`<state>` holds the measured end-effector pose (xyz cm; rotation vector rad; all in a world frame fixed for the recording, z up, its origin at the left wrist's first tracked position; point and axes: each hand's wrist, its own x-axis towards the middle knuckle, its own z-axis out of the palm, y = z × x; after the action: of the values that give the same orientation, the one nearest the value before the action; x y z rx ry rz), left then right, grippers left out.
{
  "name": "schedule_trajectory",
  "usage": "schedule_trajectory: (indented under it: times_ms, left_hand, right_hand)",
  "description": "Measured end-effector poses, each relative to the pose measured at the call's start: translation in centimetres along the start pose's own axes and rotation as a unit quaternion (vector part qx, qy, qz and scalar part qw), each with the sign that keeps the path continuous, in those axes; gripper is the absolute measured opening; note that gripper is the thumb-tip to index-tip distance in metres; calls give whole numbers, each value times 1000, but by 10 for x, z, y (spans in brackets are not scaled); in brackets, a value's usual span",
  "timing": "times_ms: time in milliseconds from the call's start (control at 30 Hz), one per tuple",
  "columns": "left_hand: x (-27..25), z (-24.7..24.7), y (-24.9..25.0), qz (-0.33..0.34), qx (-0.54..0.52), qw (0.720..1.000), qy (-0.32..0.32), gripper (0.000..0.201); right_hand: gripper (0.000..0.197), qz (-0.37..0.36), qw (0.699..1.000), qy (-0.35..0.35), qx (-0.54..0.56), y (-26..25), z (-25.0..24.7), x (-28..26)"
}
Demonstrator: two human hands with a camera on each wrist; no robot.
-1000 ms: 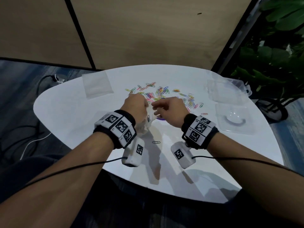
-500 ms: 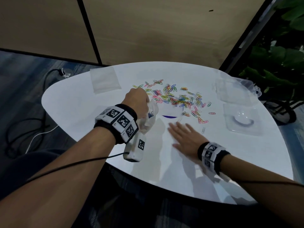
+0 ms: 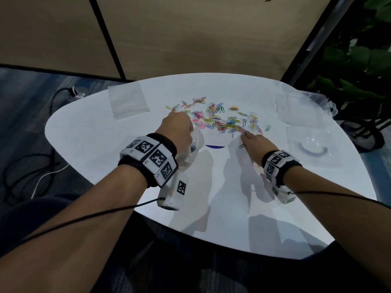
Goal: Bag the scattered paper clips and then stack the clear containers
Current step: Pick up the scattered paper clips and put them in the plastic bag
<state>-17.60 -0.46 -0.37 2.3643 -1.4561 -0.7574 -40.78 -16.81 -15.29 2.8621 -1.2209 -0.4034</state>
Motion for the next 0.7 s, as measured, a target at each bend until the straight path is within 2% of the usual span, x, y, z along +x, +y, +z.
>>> schedule_trajectory:
  times_ms: [67,100,167,233,333,400,467,500,567,600,633,700]
  left_hand:
    - [-1,2,4,2,-1,1000,-3,31]
    - [-1,4,5,4,-1,1000,-3,31]
    - [-3,6,8,11,3,1000,-1,31]
    - [-4,7,10,20,15,1000,4,30]
    - [-4,6,10,24,35,999,8,27]
    - [-4,6,9,26,39,999,9,27]
    - [-3,7,11,29,42,999,9,28]
    - [-2,7,12,29,42,999,6,28]
    - [0,7,15,32,41,999,-2,27]
    - [1,8,16,32,39,999,-4,26]
    - [2,8,18,29,35,999,-4,25]
    - [2,10,19,23,22,999,8,22]
  right_hand:
    - [22,-8,1000,19,-20,-6,-8,-1]
    - [17,-5,1000,14,-27,-9,-12,-2]
    - [20,26,1000,1,-10,-9,-19,-2]
    - [25,86,994,-7,65,-4,-26,-2]
    - [22,182,958,0,220,6,-35,-3]
    - [9,262,891,7,371,10,-44,-5]
    - [23,289,799,7,528,7,-57,-6]
    - [30,274,741,10,613,0,-68,-7]
    - [30,218,613,12,760,-22,-92,-12]
    - [26,189,569,-2,800,-35,-104,-15]
    - [23,163,548,-25,820,-50,-116,-19]
    - [15,142,533,-60,832,-75,-124,-24]
